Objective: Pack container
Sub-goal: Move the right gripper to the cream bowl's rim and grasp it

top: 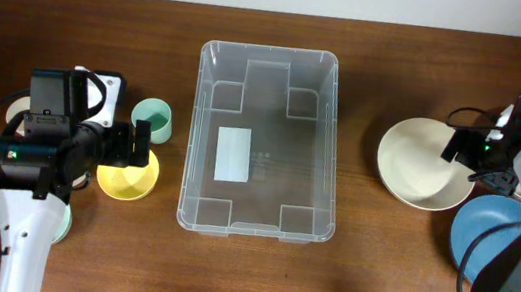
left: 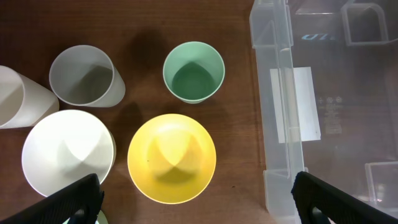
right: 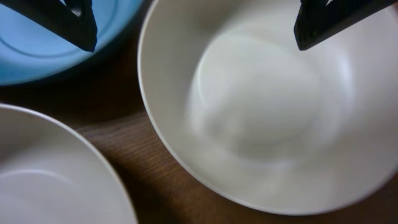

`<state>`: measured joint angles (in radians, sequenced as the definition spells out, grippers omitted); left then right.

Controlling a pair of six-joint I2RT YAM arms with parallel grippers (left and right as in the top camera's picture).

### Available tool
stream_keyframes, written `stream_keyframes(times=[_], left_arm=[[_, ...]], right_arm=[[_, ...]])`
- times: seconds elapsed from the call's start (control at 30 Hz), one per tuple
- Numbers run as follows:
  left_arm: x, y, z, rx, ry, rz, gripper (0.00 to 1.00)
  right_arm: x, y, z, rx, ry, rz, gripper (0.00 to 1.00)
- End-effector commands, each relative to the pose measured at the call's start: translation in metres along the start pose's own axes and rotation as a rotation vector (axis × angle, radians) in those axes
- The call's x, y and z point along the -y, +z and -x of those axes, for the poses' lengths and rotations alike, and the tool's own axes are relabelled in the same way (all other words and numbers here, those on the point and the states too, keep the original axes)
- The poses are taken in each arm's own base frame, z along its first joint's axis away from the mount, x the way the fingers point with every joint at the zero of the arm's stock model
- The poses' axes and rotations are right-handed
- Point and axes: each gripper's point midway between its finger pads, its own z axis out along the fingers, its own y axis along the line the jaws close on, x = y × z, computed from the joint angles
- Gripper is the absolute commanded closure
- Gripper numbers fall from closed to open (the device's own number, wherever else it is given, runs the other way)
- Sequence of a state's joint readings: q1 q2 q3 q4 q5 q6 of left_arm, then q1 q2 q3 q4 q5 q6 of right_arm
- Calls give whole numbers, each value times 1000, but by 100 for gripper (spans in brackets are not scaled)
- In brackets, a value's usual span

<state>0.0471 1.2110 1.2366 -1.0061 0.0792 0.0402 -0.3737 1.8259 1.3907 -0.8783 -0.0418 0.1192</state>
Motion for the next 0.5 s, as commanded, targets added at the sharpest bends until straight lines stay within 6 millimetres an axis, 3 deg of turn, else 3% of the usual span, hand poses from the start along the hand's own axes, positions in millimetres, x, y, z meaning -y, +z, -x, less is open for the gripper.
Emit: stream_keyframes(times=[0.0, 0.37, 0.47], left_arm=[[1, -4, 7, 21, -6, -9, 1], [2, -4, 7, 21, -6, -10, 1], [2, -4, 7, 21, -6, -10, 1]], right_arm=[[7, 20, 6, -11, -2, -24, 3], [9, 65, 1, -71, -1, -30, 4], [9, 67, 0, -76, 0, -30, 14]])
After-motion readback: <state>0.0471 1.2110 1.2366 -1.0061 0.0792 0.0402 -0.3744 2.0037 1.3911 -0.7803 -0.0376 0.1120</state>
